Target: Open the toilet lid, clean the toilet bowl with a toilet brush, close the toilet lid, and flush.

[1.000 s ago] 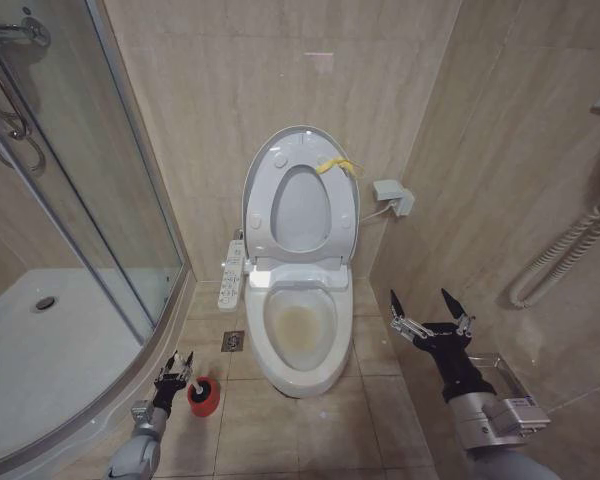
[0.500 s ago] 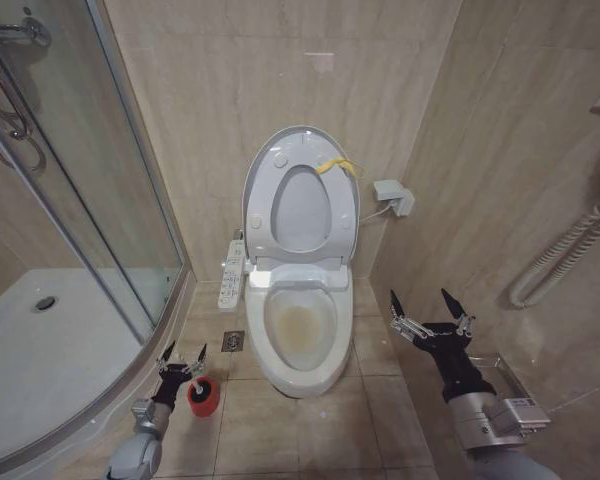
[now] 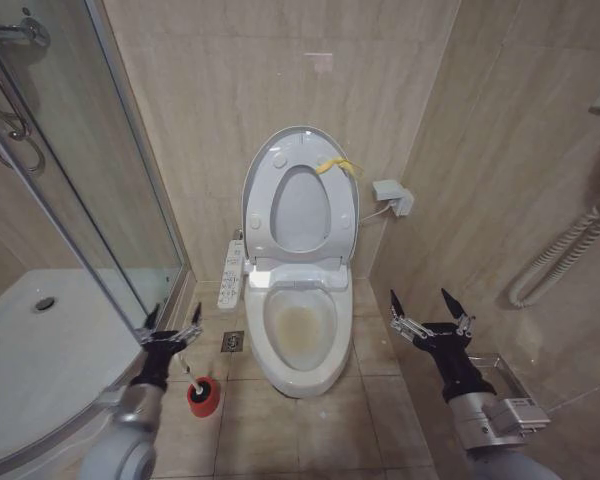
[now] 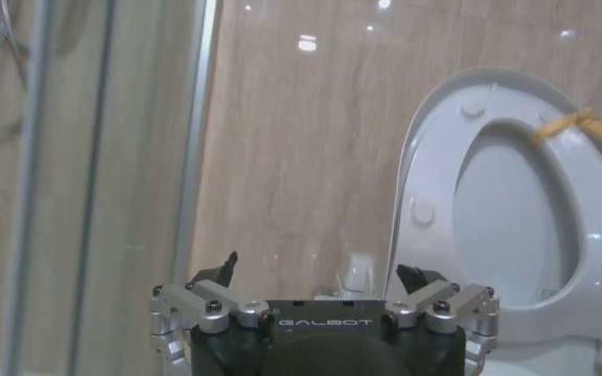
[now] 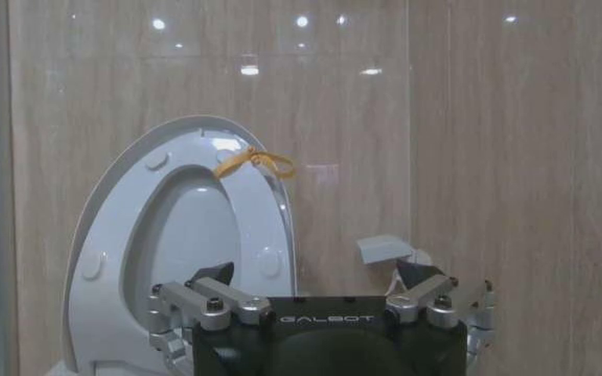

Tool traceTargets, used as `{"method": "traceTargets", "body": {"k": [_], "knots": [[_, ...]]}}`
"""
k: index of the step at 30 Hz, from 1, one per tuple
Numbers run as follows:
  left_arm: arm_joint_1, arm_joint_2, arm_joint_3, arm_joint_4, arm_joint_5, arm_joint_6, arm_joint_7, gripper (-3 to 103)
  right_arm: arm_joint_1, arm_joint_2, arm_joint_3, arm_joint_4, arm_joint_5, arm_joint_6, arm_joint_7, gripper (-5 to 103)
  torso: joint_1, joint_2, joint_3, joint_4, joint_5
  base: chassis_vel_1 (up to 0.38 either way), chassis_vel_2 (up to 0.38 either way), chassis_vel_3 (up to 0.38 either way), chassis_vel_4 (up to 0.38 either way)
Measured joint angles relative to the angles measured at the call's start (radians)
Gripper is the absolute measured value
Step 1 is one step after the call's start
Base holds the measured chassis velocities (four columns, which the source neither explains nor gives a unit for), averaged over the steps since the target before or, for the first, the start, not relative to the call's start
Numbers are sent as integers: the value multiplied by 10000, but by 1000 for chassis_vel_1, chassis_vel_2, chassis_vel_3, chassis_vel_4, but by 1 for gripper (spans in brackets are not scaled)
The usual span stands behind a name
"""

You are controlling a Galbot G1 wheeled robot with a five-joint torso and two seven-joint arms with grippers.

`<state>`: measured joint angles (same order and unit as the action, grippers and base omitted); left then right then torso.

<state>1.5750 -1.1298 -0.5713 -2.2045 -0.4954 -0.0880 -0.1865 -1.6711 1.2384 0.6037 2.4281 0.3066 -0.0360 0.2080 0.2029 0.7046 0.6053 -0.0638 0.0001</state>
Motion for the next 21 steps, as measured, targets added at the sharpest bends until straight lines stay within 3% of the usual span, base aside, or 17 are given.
{"method": "traceTargets", "body": {"k": [4,8,21], "knots": [[1880,-254,-813,-2357,333,633,-94,100,1,0,-1,0,0,-1,0,100,-2,1,-1,1,2,0,0,0,0],[2411,-503,-1133,-3048,1080,755,-89,100,1,1,-1,1,0,0,0,100,-2,1,-1,-5,2,0,0,0,0],[2698,-955,-1952,-3011,955,855,88,100,1,1,-1,0,0,-1,0,100,0,0,1,-2,0,0,0,0,0]]}}
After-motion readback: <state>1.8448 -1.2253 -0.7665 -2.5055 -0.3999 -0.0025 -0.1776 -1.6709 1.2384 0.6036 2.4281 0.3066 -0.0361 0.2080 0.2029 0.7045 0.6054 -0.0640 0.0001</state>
